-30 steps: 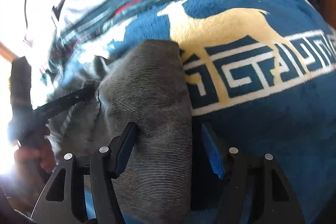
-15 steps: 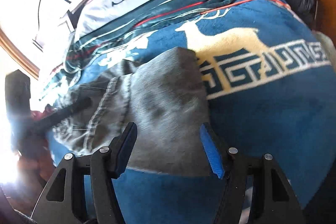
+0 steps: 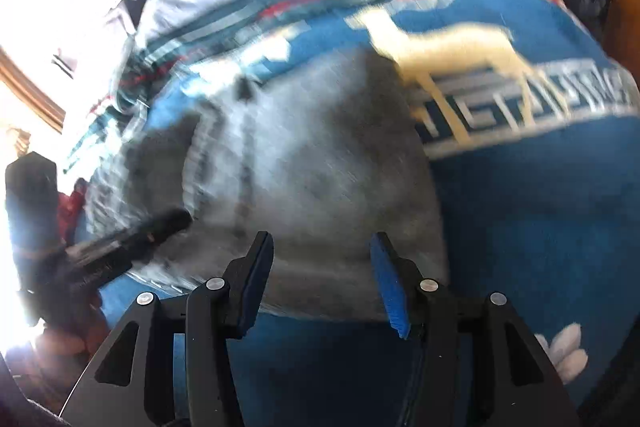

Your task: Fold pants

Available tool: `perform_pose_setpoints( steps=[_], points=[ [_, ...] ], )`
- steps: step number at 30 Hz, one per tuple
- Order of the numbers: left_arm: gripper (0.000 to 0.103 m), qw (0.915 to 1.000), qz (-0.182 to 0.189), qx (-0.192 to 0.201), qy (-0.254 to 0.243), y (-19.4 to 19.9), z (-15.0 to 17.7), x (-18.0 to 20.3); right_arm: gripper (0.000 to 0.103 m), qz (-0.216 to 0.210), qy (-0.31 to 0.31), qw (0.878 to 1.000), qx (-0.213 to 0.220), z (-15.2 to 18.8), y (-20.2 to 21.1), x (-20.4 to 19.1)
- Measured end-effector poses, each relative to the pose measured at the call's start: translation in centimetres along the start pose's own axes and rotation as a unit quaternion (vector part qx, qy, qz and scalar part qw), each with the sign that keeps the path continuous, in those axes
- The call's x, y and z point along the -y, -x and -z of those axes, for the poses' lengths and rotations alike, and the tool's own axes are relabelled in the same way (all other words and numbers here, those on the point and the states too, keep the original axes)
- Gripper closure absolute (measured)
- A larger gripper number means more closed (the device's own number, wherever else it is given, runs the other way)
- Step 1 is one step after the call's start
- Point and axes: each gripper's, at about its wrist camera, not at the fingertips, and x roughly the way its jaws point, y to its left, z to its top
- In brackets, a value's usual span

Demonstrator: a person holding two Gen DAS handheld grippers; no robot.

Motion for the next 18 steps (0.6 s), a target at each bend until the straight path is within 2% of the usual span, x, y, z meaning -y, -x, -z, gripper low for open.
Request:
perform_pose_setpoints(
  steps=[4, 8, 9, 11, 15, 16, 17, 18],
  points=[
    [0.084, 0.999, 0.004, 0.018, 0.04, 2.1, 0.1, -2.6, 0.053, -0.055, 0.023, 0.998, 0.005, -1.9, -0.7, -4.0],
    [0.084, 0.9986, -0.001, 0.013, 0.052, 1.4, -0.6, -3.8, 0.055, -0.106, 0.01, 0.994, -0.005, -3.5, -3.8, -7.2],
    [0.084, 0.9983, 0.003, 0.005, 0.058, 0.8, -0.6, -4.0, 0.055, -0.11, 0.01, 0.994, -0.008, -3.9, -4.8, -8.0],
    [0.084, 0.9976, 0.016, -0.006, 0.067, -0.1, -0.3, -4.2, 0.062, -0.11, 0.008, 0.994, -0.023, -4.8, -7.0, -9.2],
    [0.084, 0.9978, 0.018, -0.028, 0.058, -2.1, 1.2, -4.1, 0.064, -0.104, -0.017, 0.993, -0.054, -6.8, -10.5, -9.1],
    [0.084, 0.998, 0.012, -0.03, 0.053, -2.6, 1.6, -4.1, 0.066, -0.096, -0.023, 0.993, -0.069, -7.0, -11.5, -8.7],
    [0.084, 0.9986, 0.008, -0.026, 0.045, -2.9, 2.0, -4.1, 0.074, -0.082, -0.029, 0.991, -0.099, -6.9, -13.2, -8.2],
    [0.085, 0.9991, 0.002, -0.021, 0.036, -3.1, 2.1, -4.0, 0.077, -0.072, -0.03, 0.99, -0.115, -6.8, -14.3, -7.8]
  ],
)
